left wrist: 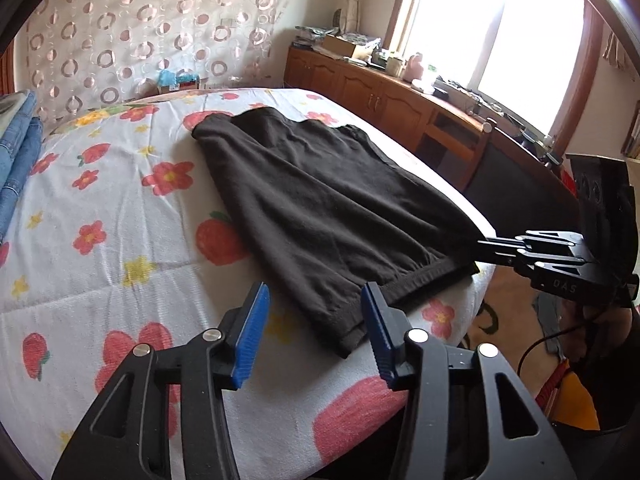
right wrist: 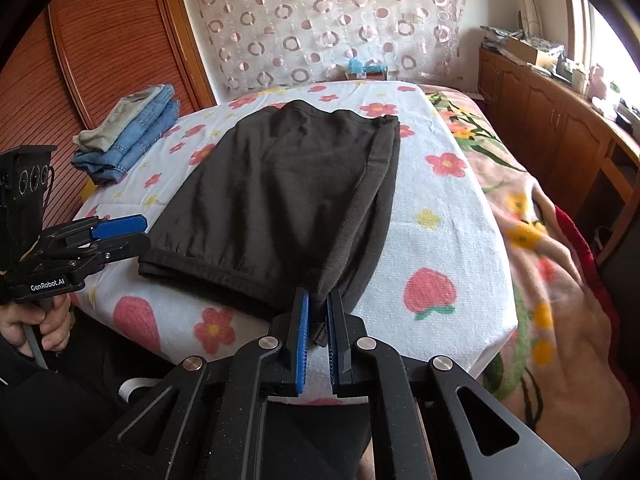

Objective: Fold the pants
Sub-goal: 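Pinch the black pants cuff with the right gripper, then release, then close both grippers on the stacked pants cuffs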

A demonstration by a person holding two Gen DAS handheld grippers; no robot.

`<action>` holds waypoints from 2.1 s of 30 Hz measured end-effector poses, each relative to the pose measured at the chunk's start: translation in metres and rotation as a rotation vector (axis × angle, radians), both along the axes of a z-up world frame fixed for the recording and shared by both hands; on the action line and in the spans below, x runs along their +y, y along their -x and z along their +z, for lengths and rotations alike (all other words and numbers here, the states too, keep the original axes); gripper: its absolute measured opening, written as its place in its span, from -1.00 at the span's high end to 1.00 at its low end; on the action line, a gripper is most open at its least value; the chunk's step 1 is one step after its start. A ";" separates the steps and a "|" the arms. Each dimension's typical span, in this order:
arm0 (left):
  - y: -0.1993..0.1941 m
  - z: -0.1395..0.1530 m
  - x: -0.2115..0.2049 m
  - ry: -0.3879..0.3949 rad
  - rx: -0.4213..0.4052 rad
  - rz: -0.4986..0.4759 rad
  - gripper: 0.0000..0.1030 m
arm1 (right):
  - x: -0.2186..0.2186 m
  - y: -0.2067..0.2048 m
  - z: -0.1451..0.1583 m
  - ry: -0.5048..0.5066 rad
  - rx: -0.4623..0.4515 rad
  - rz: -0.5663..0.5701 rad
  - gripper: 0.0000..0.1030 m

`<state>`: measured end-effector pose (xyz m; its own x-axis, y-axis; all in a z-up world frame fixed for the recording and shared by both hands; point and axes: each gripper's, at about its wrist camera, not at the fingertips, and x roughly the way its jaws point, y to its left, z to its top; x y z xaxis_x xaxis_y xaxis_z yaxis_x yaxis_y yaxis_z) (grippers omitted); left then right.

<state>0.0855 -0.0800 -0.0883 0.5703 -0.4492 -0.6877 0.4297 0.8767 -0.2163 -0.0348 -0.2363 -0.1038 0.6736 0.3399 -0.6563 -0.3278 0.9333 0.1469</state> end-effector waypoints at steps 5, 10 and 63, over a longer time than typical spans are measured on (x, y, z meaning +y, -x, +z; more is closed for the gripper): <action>0.000 -0.007 -0.004 -0.008 0.033 -0.031 0.54 | 0.002 -0.003 0.000 0.009 -0.006 -0.016 0.44; 0.003 -0.013 -0.004 -0.016 0.054 -0.036 0.54 | -0.002 -0.007 -0.003 -0.020 -0.009 -0.054 0.40; 0.005 0.125 0.008 0.042 -0.289 -0.001 0.80 | 0.009 0.004 0.106 -0.044 -0.307 0.034 0.86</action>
